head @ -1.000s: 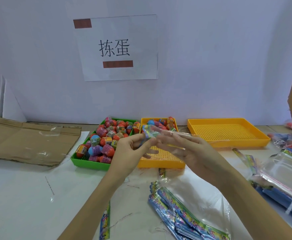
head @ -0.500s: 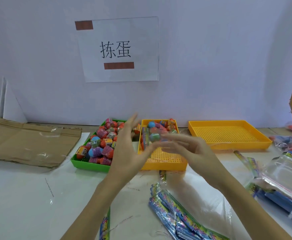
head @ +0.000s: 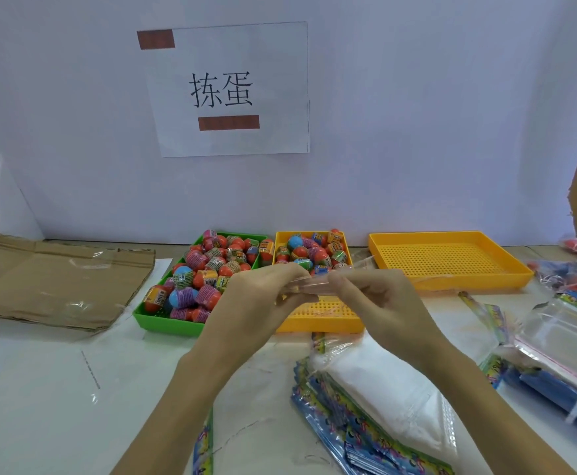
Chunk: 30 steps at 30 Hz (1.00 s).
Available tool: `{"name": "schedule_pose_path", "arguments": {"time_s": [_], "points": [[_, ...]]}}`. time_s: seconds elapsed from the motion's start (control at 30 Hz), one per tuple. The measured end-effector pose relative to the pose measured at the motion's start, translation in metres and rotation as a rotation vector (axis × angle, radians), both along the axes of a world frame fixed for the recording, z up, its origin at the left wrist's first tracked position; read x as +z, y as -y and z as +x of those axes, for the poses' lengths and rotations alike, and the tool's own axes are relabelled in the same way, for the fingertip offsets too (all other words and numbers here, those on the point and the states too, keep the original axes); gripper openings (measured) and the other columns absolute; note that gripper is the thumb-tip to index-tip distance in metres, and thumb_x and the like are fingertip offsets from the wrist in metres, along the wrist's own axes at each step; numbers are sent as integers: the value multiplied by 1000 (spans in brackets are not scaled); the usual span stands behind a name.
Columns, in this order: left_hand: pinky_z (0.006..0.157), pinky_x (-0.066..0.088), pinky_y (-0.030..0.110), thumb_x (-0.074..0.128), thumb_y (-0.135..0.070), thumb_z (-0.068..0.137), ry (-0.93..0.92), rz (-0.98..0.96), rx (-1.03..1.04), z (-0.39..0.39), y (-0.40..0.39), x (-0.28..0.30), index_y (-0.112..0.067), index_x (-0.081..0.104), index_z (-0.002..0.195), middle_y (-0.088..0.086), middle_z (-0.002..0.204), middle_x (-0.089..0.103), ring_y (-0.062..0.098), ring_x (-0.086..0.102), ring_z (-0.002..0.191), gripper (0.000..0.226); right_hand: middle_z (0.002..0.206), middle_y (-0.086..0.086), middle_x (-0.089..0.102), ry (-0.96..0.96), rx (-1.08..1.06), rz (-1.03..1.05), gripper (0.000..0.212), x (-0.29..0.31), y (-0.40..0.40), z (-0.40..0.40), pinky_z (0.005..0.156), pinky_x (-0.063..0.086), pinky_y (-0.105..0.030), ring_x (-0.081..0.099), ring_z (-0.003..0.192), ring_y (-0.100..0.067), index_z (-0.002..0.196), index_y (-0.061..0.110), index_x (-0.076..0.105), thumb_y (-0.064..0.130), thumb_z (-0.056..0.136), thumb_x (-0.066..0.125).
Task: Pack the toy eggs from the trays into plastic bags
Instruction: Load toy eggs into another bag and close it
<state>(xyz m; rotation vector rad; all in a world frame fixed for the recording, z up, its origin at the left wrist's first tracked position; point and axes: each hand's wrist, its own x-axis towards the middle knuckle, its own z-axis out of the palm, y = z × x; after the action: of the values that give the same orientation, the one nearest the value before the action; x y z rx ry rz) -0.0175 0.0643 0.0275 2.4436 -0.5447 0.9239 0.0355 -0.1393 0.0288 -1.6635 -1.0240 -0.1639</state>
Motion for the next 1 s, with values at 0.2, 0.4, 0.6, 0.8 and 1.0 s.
{"name": "schedule_pose_path", "arguments": {"time_s": [0.2,0.4,0.6,0.8,1.0], "points": [[69,62,31,82,-21,87,-45,-181,71,2,-16,-2,-10,79,94,-5,79,77,6,73,70,14,95,-12,80,-207,-112,255,39,5,13,20,78,64,-40,77,95,-29,99,-1,79,22,107,49],[60,55,12,82,-18,89,-242,-547,114,7,-12,-8,-21,79,86,-17,74,76,1,73,65,5,141,6,63,120,-424,-403,26,-29,4,43,115,39,-29,51,138,-9,124,25,74,29,105,57],[73,62,26,89,-23,80,-449,-832,97,9,-17,-10,-13,80,89,3,79,80,19,78,79,16,166,-5,33,91,-427,-750,47,-44,-10,60,129,12,-40,12,159,-21,138,26,65,47,109,36],[68,60,21,92,-20,76,-520,-937,31,10,-17,-10,-9,80,92,9,83,80,20,78,77,23,125,2,69,191,-466,-495,26,-41,-8,55,110,40,-37,48,128,-22,127,22,70,23,102,61],[62,60,22,93,-21,74,-514,-864,39,10,-19,-11,-10,77,92,5,82,80,21,77,70,27,98,8,72,59,-450,-32,20,-20,-10,36,81,57,-34,69,93,-12,118,23,68,17,99,68]]}}
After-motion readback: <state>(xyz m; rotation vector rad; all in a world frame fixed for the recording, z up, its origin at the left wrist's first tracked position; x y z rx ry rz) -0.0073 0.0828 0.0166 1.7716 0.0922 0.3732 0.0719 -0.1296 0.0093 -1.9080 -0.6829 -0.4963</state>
